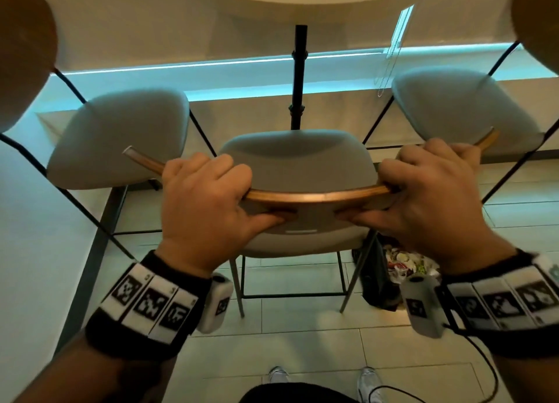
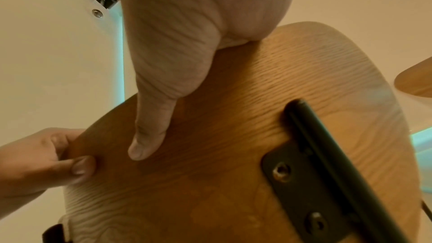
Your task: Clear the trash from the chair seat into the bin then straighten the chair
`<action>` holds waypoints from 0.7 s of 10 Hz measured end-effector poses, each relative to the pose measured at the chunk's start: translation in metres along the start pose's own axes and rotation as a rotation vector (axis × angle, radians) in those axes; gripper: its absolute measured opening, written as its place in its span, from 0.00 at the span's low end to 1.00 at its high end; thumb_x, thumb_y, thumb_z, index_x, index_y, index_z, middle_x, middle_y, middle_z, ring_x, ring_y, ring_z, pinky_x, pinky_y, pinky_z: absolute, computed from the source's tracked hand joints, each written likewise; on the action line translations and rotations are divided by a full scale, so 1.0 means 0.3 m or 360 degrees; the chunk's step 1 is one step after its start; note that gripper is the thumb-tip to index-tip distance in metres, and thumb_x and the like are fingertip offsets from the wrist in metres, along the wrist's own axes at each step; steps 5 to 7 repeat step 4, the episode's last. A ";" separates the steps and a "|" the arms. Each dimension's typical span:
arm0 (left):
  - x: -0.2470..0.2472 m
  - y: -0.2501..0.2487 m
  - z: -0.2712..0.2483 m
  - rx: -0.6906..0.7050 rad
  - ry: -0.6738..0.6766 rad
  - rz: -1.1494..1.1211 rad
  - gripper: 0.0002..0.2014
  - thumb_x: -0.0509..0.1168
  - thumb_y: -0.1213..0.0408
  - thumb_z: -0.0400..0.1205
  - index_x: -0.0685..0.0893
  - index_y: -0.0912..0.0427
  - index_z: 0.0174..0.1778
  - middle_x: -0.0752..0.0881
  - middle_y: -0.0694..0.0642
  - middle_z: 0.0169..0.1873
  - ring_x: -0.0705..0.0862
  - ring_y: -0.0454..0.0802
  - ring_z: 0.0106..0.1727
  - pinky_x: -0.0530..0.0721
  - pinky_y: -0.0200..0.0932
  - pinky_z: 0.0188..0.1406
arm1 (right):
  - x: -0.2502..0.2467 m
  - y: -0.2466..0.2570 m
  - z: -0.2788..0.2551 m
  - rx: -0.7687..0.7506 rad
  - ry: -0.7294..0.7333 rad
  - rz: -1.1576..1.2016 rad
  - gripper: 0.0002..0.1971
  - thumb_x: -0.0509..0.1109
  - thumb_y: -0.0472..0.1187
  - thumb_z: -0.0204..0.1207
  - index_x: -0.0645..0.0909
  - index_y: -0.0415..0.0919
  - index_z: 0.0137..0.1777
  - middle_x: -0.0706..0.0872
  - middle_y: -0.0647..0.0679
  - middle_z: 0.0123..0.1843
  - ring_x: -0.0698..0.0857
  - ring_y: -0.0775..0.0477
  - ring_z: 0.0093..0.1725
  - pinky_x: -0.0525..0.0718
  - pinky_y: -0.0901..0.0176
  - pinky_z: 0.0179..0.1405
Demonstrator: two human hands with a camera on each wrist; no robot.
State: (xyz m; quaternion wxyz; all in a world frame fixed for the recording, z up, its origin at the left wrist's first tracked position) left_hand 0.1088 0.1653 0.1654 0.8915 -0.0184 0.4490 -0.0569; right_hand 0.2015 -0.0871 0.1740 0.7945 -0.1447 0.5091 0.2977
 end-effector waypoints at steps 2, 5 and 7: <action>0.030 0.028 0.053 -0.0094 0.0089 0.0024 0.34 0.66 0.21 0.70 0.77 0.55 0.32 0.76 0.50 0.32 0.78 0.57 0.39 0.71 0.54 0.48 | 0.011 0.001 0.064 0.0008 0.0021 0.0008 0.34 0.66 0.81 0.61 0.80 0.46 0.35 0.76 0.52 0.36 0.79 0.39 0.43 0.67 0.42 0.52; -0.044 0.017 -0.025 -0.0078 0.0067 -0.0397 0.45 0.74 0.26 0.65 0.82 0.53 0.71 0.75 0.63 0.75 0.68 0.58 0.80 0.60 0.66 0.84 | -0.074 -0.009 0.048 0.0026 0.0102 0.0266 0.43 0.67 0.82 0.61 0.84 0.50 0.66 0.84 0.46 0.67 0.76 0.36 0.71 0.66 0.33 0.73; -0.044 0.017 -0.025 -0.0078 0.0067 -0.0397 0.45 0.74 0.26 0.65 0.82 0.53 0.71 0.75 0.63 0.75 0.68 0.58 0.80 0.60 0.66 0.84 | -0.074 -0.009 0.048 0.0026 0.0102 0.0266 0.43 0.67 0.82 0.61 0.84 0.50 0.66 0.84 0.46 0.67 0.76 0.36 0.71 0.66 0.33 0.73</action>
Point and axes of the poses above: each hand's wrist, its own z-axis towards the middle knuckle, its own x-axis out of the palm, y = z × x, the point moved 3 cm from there along z, towards the middle knuckle
